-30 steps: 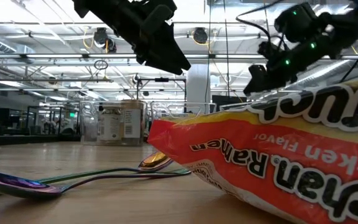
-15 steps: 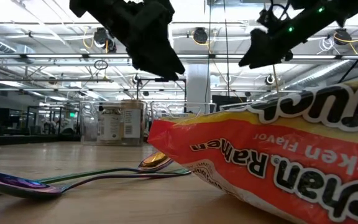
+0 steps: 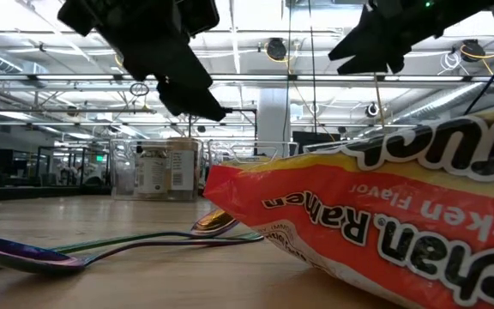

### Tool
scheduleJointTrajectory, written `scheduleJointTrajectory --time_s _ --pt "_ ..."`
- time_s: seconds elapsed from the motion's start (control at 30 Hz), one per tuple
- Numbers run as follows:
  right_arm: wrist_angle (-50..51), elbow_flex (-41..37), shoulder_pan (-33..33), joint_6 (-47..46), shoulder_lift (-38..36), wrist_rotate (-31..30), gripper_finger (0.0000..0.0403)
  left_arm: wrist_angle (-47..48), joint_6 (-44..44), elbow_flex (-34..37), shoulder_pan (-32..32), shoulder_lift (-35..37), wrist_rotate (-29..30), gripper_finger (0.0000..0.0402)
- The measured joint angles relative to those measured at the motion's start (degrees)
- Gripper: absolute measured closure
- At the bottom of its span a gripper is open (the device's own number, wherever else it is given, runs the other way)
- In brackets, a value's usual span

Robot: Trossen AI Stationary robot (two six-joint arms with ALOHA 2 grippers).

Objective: Pick & Place Food Item
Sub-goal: Put the blue spoon into the right transparent bin

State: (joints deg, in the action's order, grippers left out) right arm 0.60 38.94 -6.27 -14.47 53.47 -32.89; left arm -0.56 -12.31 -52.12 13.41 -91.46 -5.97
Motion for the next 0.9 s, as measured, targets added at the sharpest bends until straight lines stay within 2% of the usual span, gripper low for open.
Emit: scheduleJointTrajectory --time_s 0.3,0.5,0.6,0.9 --pt "-1.28 -0.01 -6.40 -1.37 1.80 -0.03 0.0124 -10.72 -4.37 5.38 3.85 -2.53 3.62 0.0133" --pt "-3.05 0.00 -8.80 -1.37 4.12 -0.08 0.0124 -19.14 -4.17 3.90 5.08 -11.80 0.26 0.0133" --pt "-3.34 -0.02 -9.33 -1.82 5.07 -0.16 0.0124 -20.26 -5.71 2.98 4.76 -15.23 -0.51 0.0133" --pt "-3.74 -0.03 -9.98 -2.44 5.49 -0.02 0.0124 -23.27 -8.96 2.51 3.86 -20.94 -3.26 0.0133"
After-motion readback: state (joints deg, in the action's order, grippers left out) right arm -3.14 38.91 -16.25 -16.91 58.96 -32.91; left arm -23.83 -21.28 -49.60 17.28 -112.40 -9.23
